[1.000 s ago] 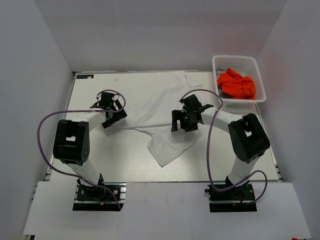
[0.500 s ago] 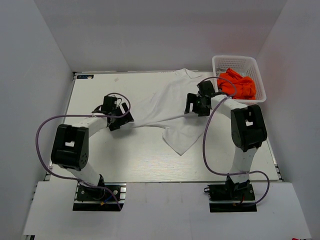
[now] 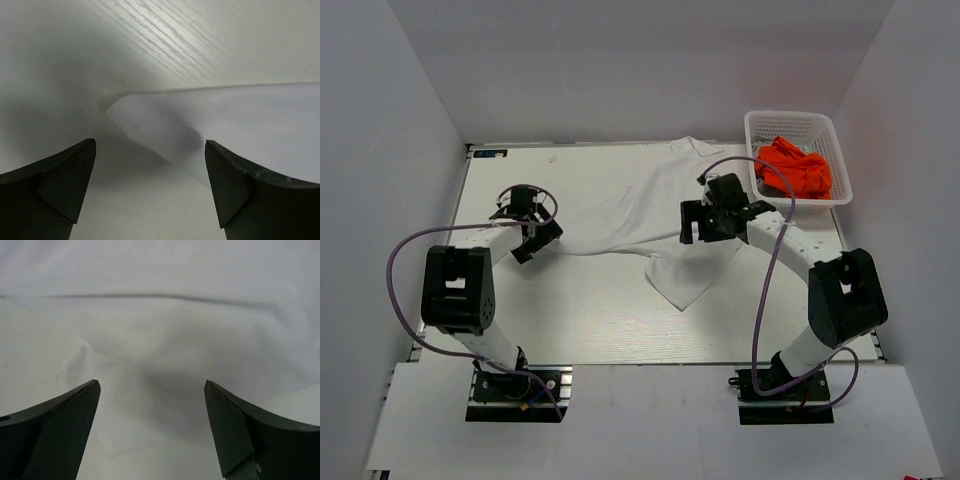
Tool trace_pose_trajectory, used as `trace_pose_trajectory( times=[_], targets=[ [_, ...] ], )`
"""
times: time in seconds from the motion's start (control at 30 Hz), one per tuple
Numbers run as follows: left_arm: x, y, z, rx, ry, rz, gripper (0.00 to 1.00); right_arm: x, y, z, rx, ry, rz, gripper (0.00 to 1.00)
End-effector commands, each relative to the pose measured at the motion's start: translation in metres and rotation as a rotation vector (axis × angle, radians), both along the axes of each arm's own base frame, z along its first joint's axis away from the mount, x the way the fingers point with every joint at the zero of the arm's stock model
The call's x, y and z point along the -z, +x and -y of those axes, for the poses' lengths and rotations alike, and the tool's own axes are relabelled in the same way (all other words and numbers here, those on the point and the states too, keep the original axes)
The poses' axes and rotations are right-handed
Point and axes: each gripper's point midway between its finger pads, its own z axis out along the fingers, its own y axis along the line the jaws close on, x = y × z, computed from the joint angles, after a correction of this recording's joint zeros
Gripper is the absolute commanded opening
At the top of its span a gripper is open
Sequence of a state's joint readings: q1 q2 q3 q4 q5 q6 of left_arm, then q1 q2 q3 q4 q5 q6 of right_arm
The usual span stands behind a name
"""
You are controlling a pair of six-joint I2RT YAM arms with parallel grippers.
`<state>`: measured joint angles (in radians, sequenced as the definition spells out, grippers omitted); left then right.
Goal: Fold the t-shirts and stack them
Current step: Flatten out the tshirt
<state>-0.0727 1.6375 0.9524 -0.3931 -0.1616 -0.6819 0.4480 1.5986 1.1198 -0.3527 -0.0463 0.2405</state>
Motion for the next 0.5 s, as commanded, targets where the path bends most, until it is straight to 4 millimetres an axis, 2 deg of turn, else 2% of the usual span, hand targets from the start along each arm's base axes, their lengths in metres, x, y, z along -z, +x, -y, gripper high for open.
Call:
trace_pose_trajectory(
  times=[0.0,0.03,0.07,0.1,0.17,0.3,0.33,0.4,0.43,0.47],
  targets=[
    [-0.003,0.013,-0.006,-0.058,-0.034,0.011,1.0,0.022,-0.028,0.018,0.0,-0.115,-0.064,0.9],
    [0.0,0.013,-0.008,-0.072,-0.047,0.002,1.0,0.019,-0.033,0.014,-0.016,-0.117,-0.059,0.9],
    [0.0,0.018,-0.008,-0.072,-0.048,0.011,1.0,0.029,-0.044,0.016,-0.025,-0.127,-0.086,0.9],
    [-0.001,0.021,-0.009,-0.084,-0.063,0.023,1.0,0.026,-0.046,0.014,-0.032,-0.117,-0.074,0.9],
    [0.002,0.021,-0.012,-0.104,-0.069,0.015,1.0,0.037,-0.065,0.01,-0.067,-0.126,-0.106,0.9],
    [-0.001,0.028,-0.016,-0.11,-0.089,0.045,0.82,0.046,-0.086,0.008,-0.094,-0.135,-0.116,0.9],
    [-0.002,0.028,-0.013,-0.103,-0.1,0.044,0.7,0.048,-0.089,0.01,-0.093,-0.144,-0.121,0.9],
    [-0.002,0.031,-0.011,-0.094,-0.128,0.061,0.59,0.051,-0.099,0.009,-0.101,-0.155,-0.12,0.9],
    [0.002,0.03,-0.009,-0.088,-0.138,0.05,0.43,0.053,-0.1,0.01,-0.101,-0.163,-0.118,0.9],
    [0.006,0.031,-0.007,-0.084,-0.146,0.044,0.32,0.055,-0.107,0.008,-0.115,-0.172,-0.119,0.9]
  ],
)
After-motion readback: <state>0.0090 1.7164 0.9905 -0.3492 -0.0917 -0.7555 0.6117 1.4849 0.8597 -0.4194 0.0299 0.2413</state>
